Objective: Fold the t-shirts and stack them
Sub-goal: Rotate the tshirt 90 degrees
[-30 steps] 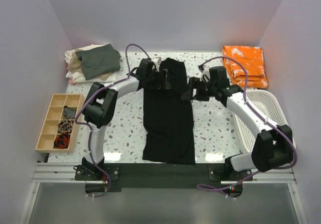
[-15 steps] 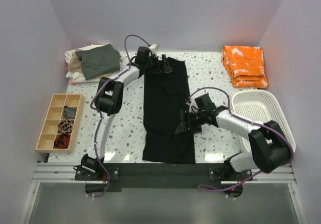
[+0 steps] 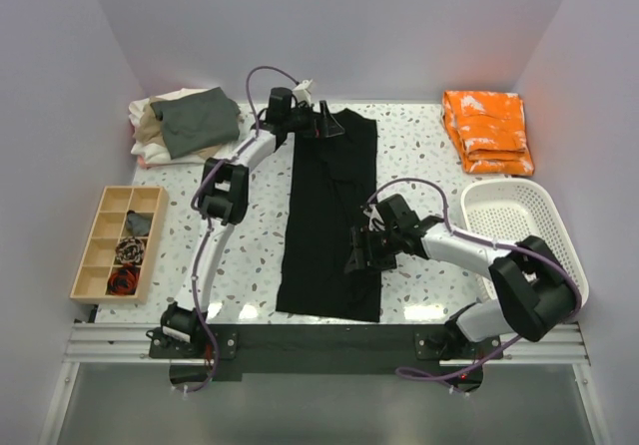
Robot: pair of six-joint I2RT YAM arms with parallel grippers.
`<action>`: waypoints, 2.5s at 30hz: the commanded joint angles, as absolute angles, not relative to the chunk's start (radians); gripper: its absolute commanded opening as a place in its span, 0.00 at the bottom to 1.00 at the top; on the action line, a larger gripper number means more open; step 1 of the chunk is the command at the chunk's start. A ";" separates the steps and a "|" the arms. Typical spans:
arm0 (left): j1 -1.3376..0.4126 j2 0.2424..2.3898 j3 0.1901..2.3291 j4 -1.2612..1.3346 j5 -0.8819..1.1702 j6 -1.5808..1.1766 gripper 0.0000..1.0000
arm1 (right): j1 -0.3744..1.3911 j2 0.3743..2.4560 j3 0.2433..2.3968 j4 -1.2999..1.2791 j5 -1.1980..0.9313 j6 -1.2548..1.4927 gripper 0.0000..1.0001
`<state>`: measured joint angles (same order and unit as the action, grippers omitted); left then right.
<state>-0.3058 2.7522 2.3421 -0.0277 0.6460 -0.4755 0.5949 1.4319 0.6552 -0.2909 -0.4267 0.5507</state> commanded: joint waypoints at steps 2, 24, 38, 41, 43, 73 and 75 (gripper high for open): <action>-0.236 2.797 2.300 0.050 0.652 -0.477 1.00 | 0.607 1.355 0.679 -0.426 -0.278 0.462 0.74; -0.586 1.703 1.029 0.215 0.434 -0.547 1.00 | 0.479 1.223 1.025 -0.581 0.433 0.485 0.93; -0.778 1.653 0.799 0.287 0.281 -0.647 0.88 | 0.227 1.371 1.040 -0.509 0.190 0.426 0.92; -0.779 1.689 0.808 0.313 0.302 -0.669 0.85 | 0.222 1.387 1.020 -0.497 0.176 0.425 0.91; -0.781 1.703 0.810 0.327 0.310 -0.684 0.85 | 0.219 1.397 1.012 -0.494 0.164 0.423 0.91; -0.845 1.832 0.923 0.385 0.347 -0.755 0.64 | 0.209 1.462 0.946 -0.434 0.077 0.423 0.89; -0.848 1.835 0.930 0.362 0.333 -0.747 0.64 | 0.209 1.460 0.942 -0.433 0.075 0.423 0.89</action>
<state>-0.8398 1.8313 0.8864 0.3496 0.3473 -0.7467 0.2146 1.4746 0.9550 -0.4671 0.0856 0.4286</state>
